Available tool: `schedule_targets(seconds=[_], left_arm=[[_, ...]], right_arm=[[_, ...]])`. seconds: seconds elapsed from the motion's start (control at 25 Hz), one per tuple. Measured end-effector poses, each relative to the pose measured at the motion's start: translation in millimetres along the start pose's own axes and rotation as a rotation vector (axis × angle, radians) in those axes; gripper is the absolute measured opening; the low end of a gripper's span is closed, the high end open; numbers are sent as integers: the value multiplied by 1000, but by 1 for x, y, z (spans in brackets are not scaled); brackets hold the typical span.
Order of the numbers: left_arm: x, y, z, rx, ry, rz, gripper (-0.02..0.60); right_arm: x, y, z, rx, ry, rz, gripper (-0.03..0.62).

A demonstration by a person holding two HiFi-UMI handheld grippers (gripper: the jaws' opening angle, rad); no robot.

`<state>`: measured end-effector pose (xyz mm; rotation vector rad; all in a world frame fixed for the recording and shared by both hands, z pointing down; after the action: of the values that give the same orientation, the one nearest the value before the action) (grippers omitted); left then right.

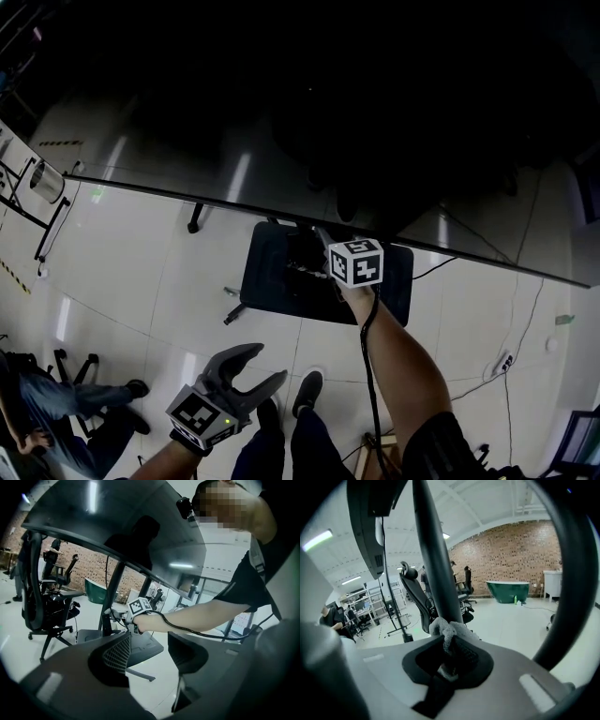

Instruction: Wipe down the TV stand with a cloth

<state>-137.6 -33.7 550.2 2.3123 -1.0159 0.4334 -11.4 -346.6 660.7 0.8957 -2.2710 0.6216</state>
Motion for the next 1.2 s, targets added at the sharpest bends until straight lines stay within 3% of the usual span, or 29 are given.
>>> schedule_targets(seconds=[0.36, 0.6, 0.84, 1.2], left_arm=[[3, -13, 15, 50, -10, -36, 267], [11, -26, 29, 82, -10, -59, 267], [22, -28, 31, 83, 3, -65, 267], [26, -20, 22, 63, 13, -41, 268]], right_arm=[[-135, -23, -23, -11, -169, -148, 41], [-193, -55, -8, -4, -248, -257, 41], [-187, -84, 13, -2, -255, -331, 41], [-146, -102, 0, 23, -168, -326, 41]])
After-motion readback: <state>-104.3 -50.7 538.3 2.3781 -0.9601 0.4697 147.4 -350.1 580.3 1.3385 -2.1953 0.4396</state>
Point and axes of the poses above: the fingertips, and each gripper's own axes: x forward along the fingers, y to its left, z out of its top, the point moved 8 cm from there along -x, backward along the fingers, and after that the axes turned 14 degrees about y, right-handed, at the moved point
